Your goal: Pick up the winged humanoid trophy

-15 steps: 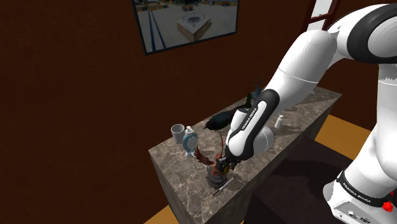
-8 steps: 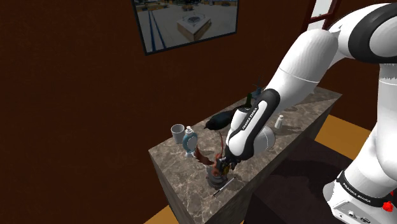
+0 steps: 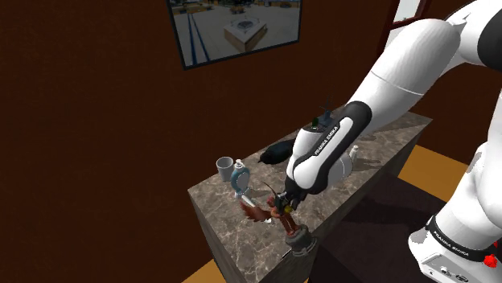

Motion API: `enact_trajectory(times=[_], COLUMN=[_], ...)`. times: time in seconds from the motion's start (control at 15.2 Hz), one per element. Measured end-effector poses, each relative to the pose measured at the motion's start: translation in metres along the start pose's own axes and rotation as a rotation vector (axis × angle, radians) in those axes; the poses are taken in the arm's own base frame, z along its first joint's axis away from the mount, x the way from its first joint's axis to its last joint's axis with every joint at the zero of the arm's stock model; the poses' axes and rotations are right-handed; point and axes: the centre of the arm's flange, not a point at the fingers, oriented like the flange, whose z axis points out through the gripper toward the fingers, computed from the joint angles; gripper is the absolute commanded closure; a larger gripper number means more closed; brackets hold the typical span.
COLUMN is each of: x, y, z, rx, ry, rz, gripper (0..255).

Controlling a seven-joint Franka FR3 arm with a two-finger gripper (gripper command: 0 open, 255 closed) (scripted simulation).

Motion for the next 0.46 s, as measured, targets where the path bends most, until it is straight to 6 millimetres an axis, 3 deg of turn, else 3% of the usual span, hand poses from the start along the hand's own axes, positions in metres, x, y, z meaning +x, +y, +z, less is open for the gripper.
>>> enact_trajectory(times=[0.46], x=[-0.001], y=[-0.009], z=[-0.035], rx=[0.000], ry=[0.000], rz=[0.000], gripper=[255])
